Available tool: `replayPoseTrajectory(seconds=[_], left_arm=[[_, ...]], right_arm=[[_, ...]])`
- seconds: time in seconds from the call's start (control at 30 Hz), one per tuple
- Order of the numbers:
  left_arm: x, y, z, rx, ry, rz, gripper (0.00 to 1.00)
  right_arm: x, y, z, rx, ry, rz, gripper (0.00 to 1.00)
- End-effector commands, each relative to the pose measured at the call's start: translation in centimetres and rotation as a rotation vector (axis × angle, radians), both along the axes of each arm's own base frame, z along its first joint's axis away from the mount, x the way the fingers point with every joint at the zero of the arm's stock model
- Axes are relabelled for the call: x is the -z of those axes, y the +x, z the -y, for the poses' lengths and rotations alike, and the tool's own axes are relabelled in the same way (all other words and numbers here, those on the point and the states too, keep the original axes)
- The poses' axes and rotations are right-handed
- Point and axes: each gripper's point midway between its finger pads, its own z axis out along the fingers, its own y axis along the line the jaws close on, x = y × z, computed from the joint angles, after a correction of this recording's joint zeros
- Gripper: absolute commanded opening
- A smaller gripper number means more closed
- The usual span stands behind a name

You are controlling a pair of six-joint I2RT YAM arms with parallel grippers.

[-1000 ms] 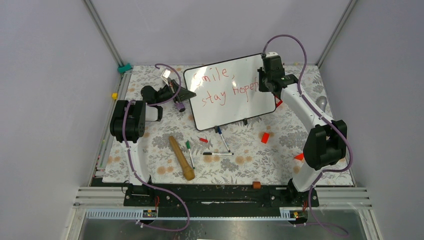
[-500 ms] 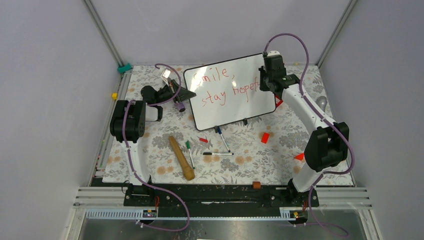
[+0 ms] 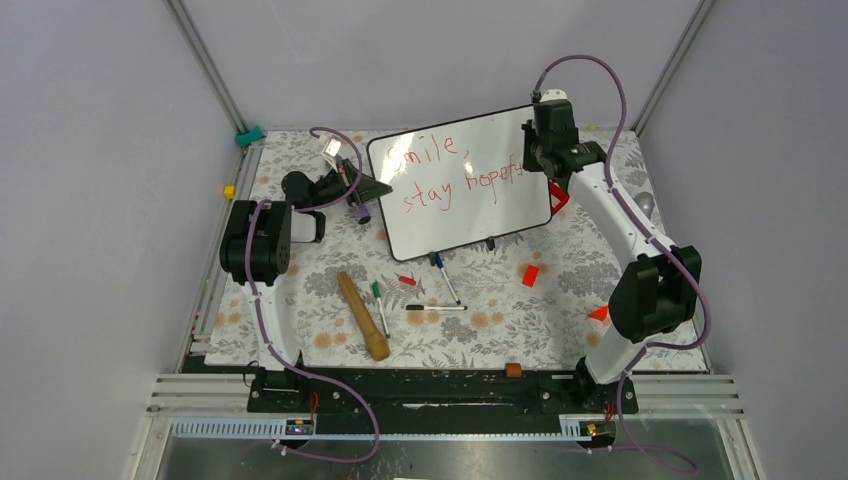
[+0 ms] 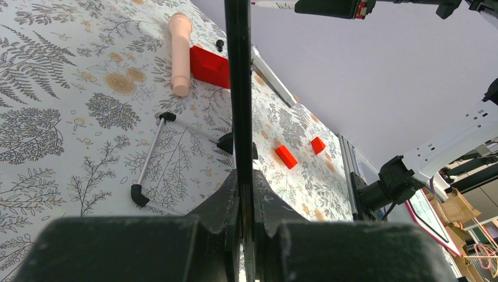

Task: Write a sentence on the whiteboard

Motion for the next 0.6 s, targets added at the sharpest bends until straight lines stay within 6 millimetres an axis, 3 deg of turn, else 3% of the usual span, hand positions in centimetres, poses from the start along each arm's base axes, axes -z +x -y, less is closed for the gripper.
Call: replayPoseTrajectory(seconds=[0.0,0.33,0.57], left_arm=[[0.3,-2.7,1.5,0.154,0.061,0.124,0.00],[0.2,-2.7,1.5,0.155,0.061,0.125,0.00],[0.3,-2.7,1.5,0.155,0.061,0.123,0.00]], right_arm=[[-2.2,1.5,0.2,0.019,0.008,0.061,0.00],[0.8,-0.6,-0.9,-0.033,0.071,-0.016,0.00],[1.4,-0.5,-0.9,-0.031,0.066,-0.030,0.00]])
